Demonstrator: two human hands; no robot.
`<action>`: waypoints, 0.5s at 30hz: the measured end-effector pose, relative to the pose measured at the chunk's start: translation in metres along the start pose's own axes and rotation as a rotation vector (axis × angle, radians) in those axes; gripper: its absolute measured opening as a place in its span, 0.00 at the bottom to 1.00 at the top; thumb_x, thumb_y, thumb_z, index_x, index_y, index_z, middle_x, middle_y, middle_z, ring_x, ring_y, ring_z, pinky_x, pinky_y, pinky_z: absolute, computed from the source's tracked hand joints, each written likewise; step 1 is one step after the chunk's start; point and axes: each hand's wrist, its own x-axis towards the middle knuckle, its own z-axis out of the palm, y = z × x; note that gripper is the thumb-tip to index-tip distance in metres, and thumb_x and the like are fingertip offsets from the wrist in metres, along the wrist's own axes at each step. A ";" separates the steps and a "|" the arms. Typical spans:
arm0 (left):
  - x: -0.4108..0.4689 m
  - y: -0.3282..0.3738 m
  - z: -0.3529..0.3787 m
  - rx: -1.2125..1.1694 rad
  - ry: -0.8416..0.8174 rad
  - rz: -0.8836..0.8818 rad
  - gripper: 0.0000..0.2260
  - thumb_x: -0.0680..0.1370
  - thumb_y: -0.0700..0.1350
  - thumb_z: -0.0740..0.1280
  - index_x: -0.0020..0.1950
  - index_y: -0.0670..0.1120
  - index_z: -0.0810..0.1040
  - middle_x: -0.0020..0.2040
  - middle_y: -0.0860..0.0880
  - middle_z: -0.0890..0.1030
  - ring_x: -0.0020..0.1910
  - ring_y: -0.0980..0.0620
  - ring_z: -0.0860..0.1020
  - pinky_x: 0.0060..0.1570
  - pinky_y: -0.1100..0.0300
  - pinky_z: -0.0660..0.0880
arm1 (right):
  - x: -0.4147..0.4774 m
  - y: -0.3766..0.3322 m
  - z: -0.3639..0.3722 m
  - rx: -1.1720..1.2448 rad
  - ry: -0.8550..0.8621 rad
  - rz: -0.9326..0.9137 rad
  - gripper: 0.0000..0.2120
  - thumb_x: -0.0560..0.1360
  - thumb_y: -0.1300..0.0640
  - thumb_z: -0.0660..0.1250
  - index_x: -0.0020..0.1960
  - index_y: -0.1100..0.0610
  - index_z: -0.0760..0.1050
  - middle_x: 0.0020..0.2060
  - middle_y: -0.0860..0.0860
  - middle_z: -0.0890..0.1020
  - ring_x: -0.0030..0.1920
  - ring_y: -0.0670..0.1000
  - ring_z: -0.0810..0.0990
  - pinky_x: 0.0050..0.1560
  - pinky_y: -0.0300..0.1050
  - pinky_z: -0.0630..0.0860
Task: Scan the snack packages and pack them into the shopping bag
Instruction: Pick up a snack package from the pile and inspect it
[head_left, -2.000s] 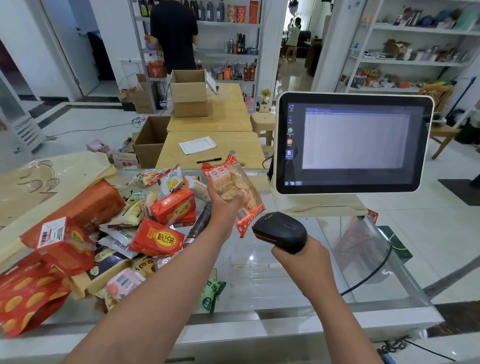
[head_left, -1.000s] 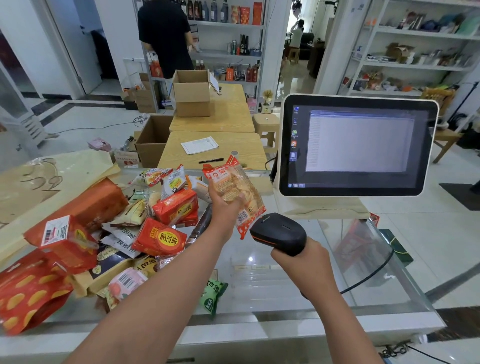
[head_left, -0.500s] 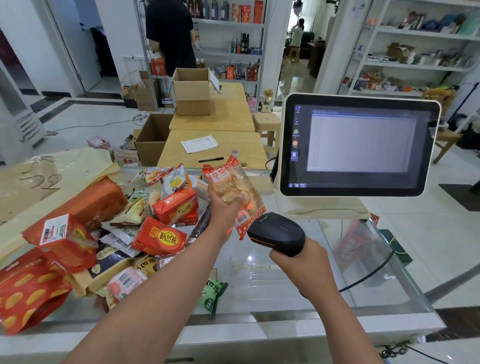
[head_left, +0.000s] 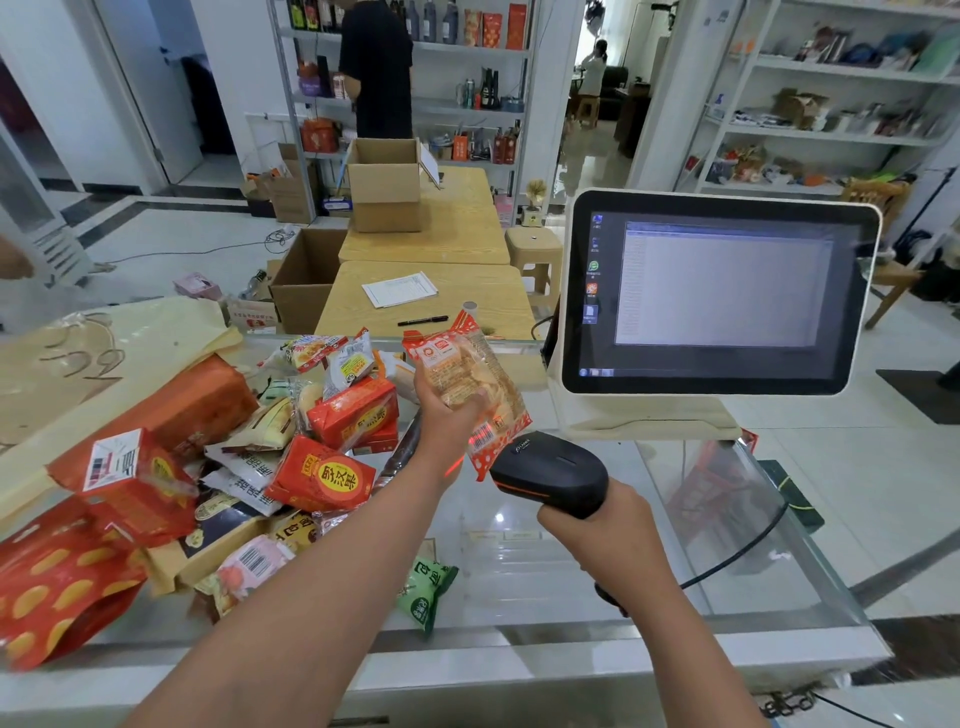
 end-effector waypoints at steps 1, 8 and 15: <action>0.000 0.000 -0.001 -0.008 -0.003 -0.006 0.39 0.77 0.34 0.67 0.77 0.58 0.49 0.68 0.48 0.69 0.65 0.46 0.72 0.60 0.43 0.75 | 0.000 0.000 0.000 -0.002 0.010 0.004 0.05 0.65 0.61 0.70 0.37 0.61 0.74 0.23 0.48 0.72 0.26 0.48 0.68 0.26 0.39 0.67; -0.001 0.003 -0.008 -0.028 -0.005 -0.026 0.36 0.78 0.35 0.66 0.77 0.58 0.51 0.68 0.46 0.71 0.63 0.46 0.74 0.57 0.43 0.77 | 0.000 0.002 0.000 0.002 0.082 -0.018 0.09 0.66 0.62 0.70 0.32 0.54 0.72 0.21 0.44 0.72 0.23 0.41 0.70 0.22 0.30 0.64; -0.005 0.008 -0.006 -0.043 0.001 -0.043 0.37 0.78 0.34 0.66 0.77 0.58 0.51 0.68 0.46 0.71 0.64 0.45 0.74 0.54 0.45 0.78 | 0.003 0.011 0.004 -0.023 0.114 -0.003 0.07 0.67 0.60 0.71 0.36 0.54 0.72 0.26 0.46 0.74 0.27 0.44 0.70 0.26 0.32 0.65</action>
